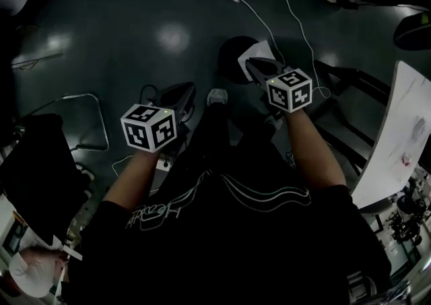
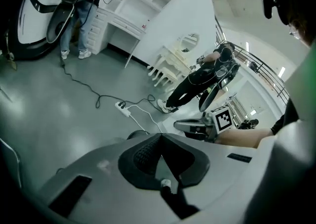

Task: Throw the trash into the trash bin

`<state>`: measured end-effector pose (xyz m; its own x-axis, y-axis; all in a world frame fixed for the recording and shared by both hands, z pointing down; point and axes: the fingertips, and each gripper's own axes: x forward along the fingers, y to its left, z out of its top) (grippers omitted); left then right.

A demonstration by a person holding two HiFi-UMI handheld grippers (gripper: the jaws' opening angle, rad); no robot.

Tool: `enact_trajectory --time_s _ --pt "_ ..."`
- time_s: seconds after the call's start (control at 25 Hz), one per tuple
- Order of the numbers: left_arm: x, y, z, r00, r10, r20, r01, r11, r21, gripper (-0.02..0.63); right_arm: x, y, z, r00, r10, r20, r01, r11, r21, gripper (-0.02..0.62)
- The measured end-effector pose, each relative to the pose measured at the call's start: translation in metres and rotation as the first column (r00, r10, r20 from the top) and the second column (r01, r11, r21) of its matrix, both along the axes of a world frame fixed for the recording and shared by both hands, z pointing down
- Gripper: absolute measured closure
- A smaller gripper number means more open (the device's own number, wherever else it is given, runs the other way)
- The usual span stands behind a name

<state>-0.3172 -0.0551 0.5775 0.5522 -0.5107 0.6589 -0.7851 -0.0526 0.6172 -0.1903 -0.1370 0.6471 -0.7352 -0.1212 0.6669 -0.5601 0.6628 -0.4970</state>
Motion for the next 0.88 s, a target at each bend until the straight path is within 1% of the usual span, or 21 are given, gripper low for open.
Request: enact_trajectory --time_s 0.12,0.24,0.32,0.44,0.56,0.68,0.72,0.76,0.84,0.88 --pt "0.002 0.003 0.017 1.0 0.001 -0.007 -0.001 1.0 -0.028 0.601 0.006 0.011 0.055 0.999 0.0 -0.032 -0.003 0.995 -0.099 0.56" --pt "0.006 0.004 0.035 1.0 0.016 -0.003 -0.016 0.999 -0.05 0.601 0.007 0.024 0.106 0.999 -0.01 -0.048 0.001 0.981 -0.194 0.56" --pt "0.013 0.004 0.046 0.999 0.036 -0.002 -0.036 0.997 -0.063 0.6 0.012 0.029 0.13 0.997 -0.005 -0.073 -0.012 0.972 -0.235 0.56" --pt "0.025 0.004 0.059 0.998 0.067 -0.006 -0.068 0.995 -0.077 0.6 0.017 0.03 0.154 0.995 0.041 -0.088 -0.063 0.964 -0.26 0.56" --pt "0.03 0.009 0.071 0.997 0.081 -0.01 -0.082 0.992 -0.098 0.601 0.017 0.032 0.163 0.992 0.084 -0.092 -0.106 0.957 -0.271 0.558" --pt "0.03 0.009 0.08 0.995 0.097 -0.004 -0.097 0.99 -0.106 0.6 0.022 0.034 0.171 0.986 0.097 -0.137 -0.132 0.95 -0.282 0.554" --pt "0.03 0.007 0.081 0.995 0.099 -0.002 -0.099 0.989 -0.107 0.601 0.027 0.033 0.173 0.982 0.102 -0.159 -0.143 0.951 -0.275 0.543" --pt "0.031 0.004 0.081 0.995 0.097 -0.001 -0.096 0.989 -0.108 0.601 0.032 0.031 0.173 0.978 0.113 -0.176 -0.158 0.95 -0.27 0.516" --pt "0.031 0.0 0.078 0.997 0.083 -0.006 -0.083 0.991 -0.109 0.601 0.04 0.03 0.174 0.971 0.146 -0.19 -0.196 0.94 -0.28 0.437" --pt "0.031 -0.002 0.077 0.997 0.077 -0.007 -0.077 0.991 -0.108 0.601 0.044 0.029 0.174 0.968 0.162 -0.193 -0.213 0.934 -0.288 0.423"
